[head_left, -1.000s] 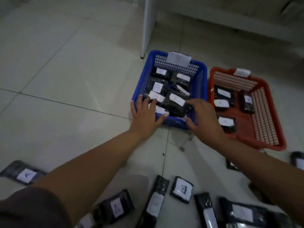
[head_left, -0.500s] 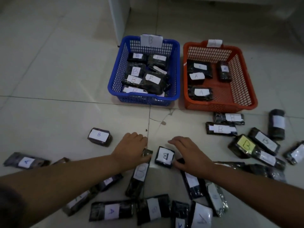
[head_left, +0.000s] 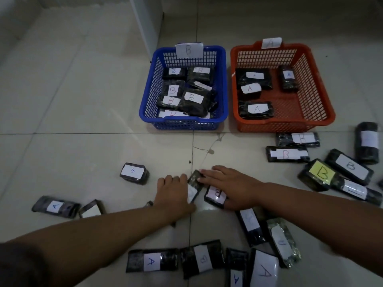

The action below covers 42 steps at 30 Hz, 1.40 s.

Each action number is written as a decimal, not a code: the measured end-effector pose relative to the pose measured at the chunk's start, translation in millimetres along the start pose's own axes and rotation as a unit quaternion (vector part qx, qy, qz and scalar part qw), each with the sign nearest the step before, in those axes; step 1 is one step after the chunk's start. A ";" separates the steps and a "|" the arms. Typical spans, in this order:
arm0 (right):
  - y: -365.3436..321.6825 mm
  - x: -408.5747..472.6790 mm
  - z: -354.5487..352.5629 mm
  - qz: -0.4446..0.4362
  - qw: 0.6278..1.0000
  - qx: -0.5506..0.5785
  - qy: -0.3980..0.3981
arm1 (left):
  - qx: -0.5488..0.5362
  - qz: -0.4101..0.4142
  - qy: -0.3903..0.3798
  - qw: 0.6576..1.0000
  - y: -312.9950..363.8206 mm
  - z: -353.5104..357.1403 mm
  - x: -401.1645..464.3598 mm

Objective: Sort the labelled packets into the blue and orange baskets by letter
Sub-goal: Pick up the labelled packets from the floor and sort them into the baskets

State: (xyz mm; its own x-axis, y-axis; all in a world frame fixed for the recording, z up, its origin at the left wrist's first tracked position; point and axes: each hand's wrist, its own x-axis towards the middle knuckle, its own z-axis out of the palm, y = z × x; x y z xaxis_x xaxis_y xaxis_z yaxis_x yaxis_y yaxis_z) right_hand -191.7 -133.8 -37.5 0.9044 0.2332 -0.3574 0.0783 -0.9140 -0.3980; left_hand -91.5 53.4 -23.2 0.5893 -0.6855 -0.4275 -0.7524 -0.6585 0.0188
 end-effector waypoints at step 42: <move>62.8 154.1 -124.2 0.288 0.913 0.117 0.263 | -0.127 -0.117 0.263 0.949 -95.7 -109.1 197.4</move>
State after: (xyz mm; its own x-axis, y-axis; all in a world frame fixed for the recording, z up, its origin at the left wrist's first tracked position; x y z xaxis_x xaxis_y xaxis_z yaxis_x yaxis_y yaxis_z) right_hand 4.7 -196.5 -12.6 0.8483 -0.5125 -0.1331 -0.5102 -0.7239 -0.4644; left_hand 128.9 -52.8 -10.8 0.8474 -0.5272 0.0628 -0.5266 -0.8198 0.2249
